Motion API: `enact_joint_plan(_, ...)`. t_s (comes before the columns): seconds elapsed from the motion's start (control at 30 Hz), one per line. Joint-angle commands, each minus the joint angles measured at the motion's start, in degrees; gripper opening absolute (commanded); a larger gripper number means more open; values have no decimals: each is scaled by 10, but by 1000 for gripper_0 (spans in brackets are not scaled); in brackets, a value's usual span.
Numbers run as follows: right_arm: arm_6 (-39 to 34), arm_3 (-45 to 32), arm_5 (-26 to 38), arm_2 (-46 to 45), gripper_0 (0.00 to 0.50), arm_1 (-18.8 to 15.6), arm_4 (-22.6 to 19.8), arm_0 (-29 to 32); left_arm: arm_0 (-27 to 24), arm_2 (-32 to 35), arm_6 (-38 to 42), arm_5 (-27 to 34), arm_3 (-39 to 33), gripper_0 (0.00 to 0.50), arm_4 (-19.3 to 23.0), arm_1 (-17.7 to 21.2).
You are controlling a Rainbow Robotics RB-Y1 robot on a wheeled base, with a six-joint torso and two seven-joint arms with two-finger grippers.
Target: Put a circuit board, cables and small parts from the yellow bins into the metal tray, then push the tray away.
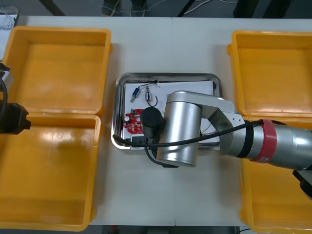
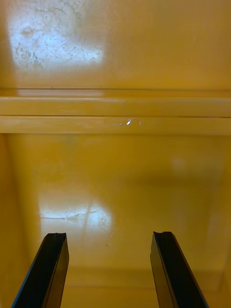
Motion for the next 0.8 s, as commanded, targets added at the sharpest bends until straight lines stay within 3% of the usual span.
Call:
enact_joint_plan(0.03, 35, 23, -18, 5, 0, -11, -15, -43, 9, 15, -26, 4, -19, 500, 4, 25)
enact_joint_plan(0.3, 52, 67, -46, 5, 0, -11, -24, -66, 9, 15, -26, 4, -19, 500, 4, 25)
enact_joint_plan(0.6, 80, 143, -93, 5, 0, -11, -74, -104, 9, 15, -26, 4, -19, 500, 4, 25)
enact_joint_plan(0.8, 144, 192, -98, -3, 0, -11, -118, -136, 9, 15, -26, 4, -19, 500, 4, 25)
